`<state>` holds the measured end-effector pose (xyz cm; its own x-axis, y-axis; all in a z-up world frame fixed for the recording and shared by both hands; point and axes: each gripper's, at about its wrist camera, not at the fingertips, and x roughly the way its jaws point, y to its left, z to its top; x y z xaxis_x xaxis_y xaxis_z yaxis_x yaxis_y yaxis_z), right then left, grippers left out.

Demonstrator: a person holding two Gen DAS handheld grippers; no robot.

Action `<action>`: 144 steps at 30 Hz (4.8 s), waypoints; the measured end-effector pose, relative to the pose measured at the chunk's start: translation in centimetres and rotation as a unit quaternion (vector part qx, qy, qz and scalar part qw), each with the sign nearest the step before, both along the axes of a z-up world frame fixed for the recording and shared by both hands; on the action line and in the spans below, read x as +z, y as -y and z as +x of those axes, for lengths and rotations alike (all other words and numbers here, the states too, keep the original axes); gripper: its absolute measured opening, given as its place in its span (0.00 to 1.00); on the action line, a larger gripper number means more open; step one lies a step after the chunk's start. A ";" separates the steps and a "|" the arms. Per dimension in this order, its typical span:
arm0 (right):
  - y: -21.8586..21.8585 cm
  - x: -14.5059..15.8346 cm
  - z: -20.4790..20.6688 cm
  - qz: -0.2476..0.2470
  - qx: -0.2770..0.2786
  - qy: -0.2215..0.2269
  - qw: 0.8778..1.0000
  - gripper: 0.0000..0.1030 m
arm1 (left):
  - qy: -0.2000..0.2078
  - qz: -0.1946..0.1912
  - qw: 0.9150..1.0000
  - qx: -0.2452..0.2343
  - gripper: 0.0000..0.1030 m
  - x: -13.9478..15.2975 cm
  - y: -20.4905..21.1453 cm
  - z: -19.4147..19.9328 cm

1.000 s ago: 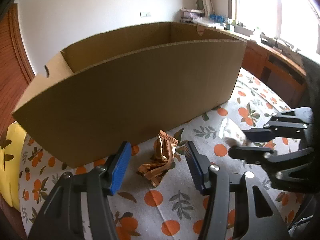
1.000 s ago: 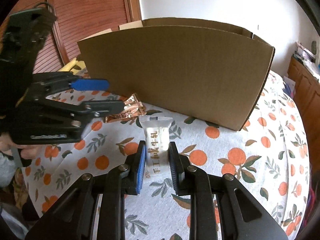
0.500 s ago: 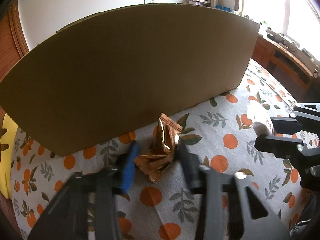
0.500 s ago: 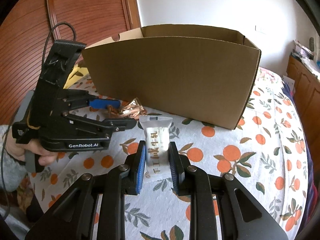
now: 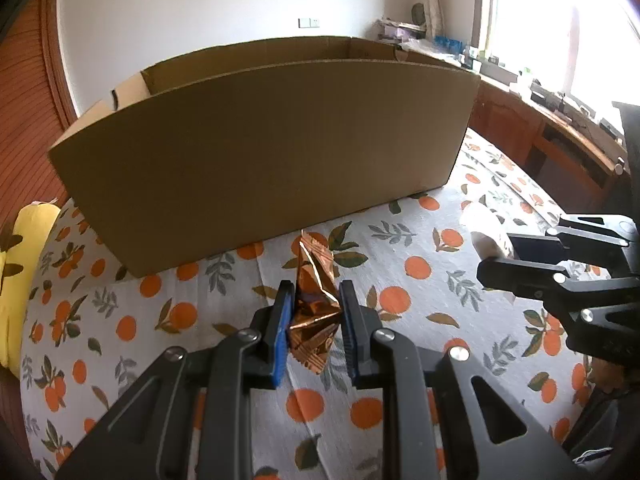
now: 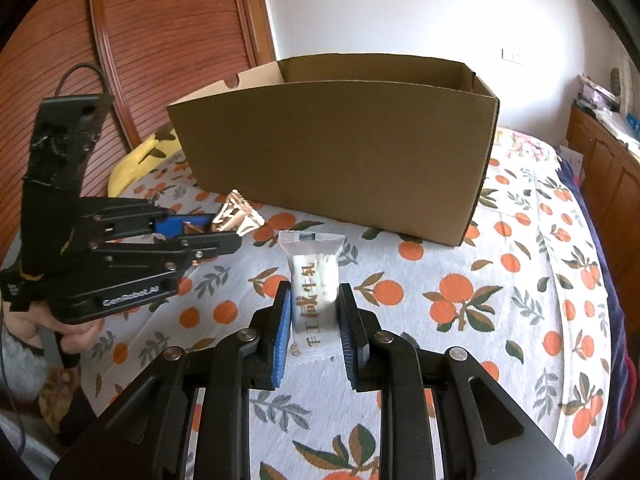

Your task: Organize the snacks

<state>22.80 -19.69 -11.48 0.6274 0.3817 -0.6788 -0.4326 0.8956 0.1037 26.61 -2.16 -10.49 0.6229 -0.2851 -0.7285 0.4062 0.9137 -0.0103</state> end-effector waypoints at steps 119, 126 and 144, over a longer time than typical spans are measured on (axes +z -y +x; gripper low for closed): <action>-0.5 8.5 6.4 0.014 -0.069 0.100 0.992 0.42 | 0.146 -0.022 0.985 0.085 0.34 8.3 0.0 3.4; 0.0 8.1 2.1 0.016 -0.089 0.103 0.991 0.48 | 0.131 -0.023 0.987 0.087 0.37 7.5 -0.1 -0.5; 1.8 4.9 -5.4 0.001 -0.151 0.099 0.983 0.79 | 0.125 0.002 0.985 0.122 0.53 4.0 -1.2 -7.9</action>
<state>17.35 -21.48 -6.55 0.8325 0.1587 -0.5307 -0.1584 0.9863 0.0465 18.72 -0.97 -6.45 0.8328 -0.1027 -0.5440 0.1644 0.9842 0.0659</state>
